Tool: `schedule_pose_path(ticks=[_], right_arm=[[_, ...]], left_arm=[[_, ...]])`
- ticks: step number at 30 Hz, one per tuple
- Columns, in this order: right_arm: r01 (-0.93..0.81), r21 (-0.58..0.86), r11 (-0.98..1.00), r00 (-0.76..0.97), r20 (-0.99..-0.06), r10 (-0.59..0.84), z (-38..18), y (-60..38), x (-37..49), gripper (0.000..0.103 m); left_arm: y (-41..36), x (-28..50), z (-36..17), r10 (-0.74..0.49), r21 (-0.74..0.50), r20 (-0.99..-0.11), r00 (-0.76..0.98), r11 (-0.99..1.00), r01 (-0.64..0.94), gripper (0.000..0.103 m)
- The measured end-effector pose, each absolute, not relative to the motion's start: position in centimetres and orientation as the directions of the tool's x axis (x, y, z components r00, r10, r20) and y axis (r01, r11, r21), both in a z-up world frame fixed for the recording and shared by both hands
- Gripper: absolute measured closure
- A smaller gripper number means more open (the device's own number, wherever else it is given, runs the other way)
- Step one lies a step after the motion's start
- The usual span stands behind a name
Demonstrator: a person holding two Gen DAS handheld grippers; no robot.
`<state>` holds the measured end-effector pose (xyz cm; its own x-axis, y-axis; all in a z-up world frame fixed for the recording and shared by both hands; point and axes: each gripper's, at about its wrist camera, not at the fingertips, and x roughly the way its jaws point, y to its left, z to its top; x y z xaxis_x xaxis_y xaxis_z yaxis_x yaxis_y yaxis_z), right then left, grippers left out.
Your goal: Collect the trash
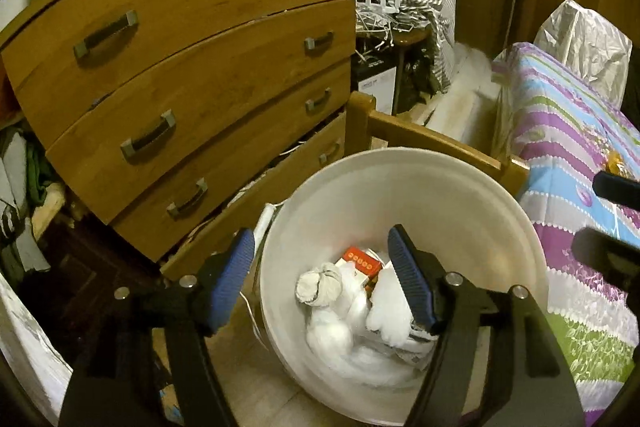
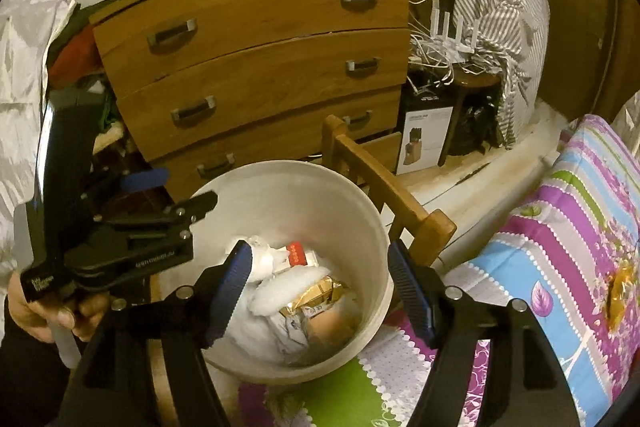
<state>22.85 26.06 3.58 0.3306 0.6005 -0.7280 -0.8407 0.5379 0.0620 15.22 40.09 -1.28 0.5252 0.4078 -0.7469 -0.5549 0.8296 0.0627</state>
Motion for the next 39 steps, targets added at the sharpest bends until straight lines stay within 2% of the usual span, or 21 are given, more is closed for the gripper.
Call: schedule_pose_path(ticks=[8,14,17,21,22,23,25,32,39], right_arm=[[-0.829,0.042,0.557,0.364,-0.716,0.596,3.4,25.0,22.2,0.031],[-0.794,0.035,0.606,0.439,-0.657,0.613,3.0,22.2,20.6,0.02],[-0.748,0.029,0.663,0.53,-0.575,0.623,3.4,19.8,19.6,0.014],[-0.712,0.052,0.701,0.545,-0.59,0.597,3.4,17.9,19.1,0.013],[-0.71,0.051,0.702,0.54,-0.6,0.59,3.3,17.5,18.8,0.013],[-0.708,0.05,0.704,0.537,-0.609,0.583,3.2,17.1,18.6,0.01],[-0.687,0.04,0.726,0.551,-0.623,0.555,3.1,16.3,18.0,0.006],[-0.641,0.01,0.768,0.589,-0.635,0.5,2.6,14.2,16.9,0.005],[-0.629,0.033,0.777,0.596,-0.622,0.509,2.8,13.2,16.7,0.005]], left_arm=[[39.4,14.8,-1.4,0.433,0.086,-0.737,0.519,0.822,-0.563,0.037],[38.2,13.6,-1.3,0.435,0.059,-0.714,0.549,0.818,-0.572,0.036],[37.1,12.9,-1.1,0.447,0.057,-0.693,0.566,0.816,-0.575,0.036],[35.6,12.0,-0.8,0.47,0.077,-0.674,0.57,0.812,-0.579,0.035],[35.1,11.9,-0.7,0.484,0.104,-0.667,0.566,0.814,-0.572,0.032],[34.5,11.7,-0.6,0.495,0.132,-0.655,0.571,0.819,-0.559,0.022],[33.5,11.5,-0.5,0.514,0.171,-0.633,0.579,0.822,-0.543,0.017],[32.6,11.1,-0.5,0.492,0.143,-0.656,0.572,0.825,-0.547,0.009],[32.4,10.6,-1.0,0.505,0.14,-0.658,0.558,0.81,-0.569,0.009]])
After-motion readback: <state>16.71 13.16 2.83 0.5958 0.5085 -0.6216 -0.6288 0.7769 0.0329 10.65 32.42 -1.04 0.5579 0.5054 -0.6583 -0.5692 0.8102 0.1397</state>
